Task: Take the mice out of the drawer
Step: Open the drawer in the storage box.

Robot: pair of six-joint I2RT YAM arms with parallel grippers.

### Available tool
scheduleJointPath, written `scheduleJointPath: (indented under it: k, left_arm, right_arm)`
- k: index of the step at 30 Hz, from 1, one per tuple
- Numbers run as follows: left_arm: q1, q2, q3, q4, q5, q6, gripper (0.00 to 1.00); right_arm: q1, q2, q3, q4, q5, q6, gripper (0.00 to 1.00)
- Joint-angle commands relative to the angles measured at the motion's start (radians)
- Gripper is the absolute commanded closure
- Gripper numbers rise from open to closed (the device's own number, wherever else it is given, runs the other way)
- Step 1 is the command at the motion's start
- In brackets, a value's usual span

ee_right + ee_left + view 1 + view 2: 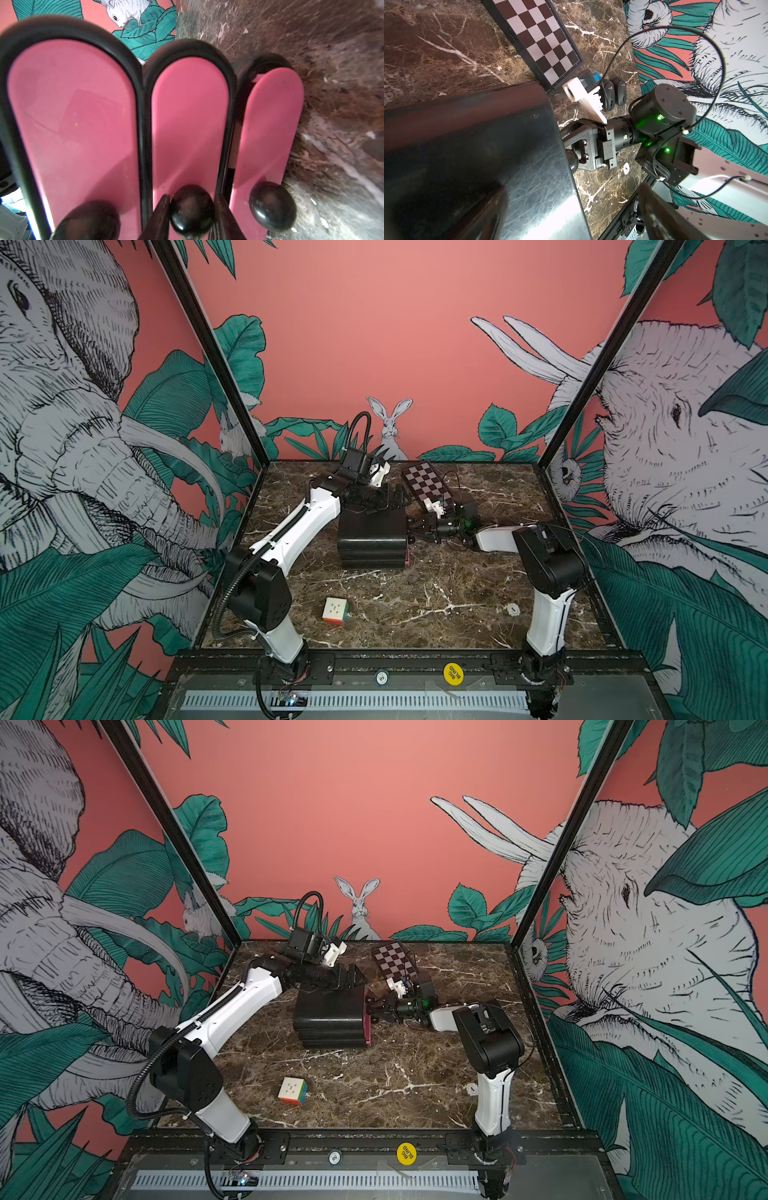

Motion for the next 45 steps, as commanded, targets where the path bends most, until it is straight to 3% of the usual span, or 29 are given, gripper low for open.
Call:
scheduleJointPath:
  k: [1, 21, 45]
  left_arm:
    - [-0.003, 0.002, -0.034, -0.04, -0.032, -0.013, 0.01]
    - [-0.003, 0.0, -0.048, -0.036, -0.047, -0.009, 0.01]
    - [-0.003, 0.002, -0.056, -0.018, -0.044, -0.007, 0.01]
  right_arm:
    - [-0.013, -0.015, -0.038, 0.006, 0.028, -0.015, 0.76]
    - [-0.269, -0.131, -0.157, -0.224, 0.026, -0.192, 0.76]
    - [-0.305, -0.166, -0.074, -0.534, 0.135, -0.371, 0.68]
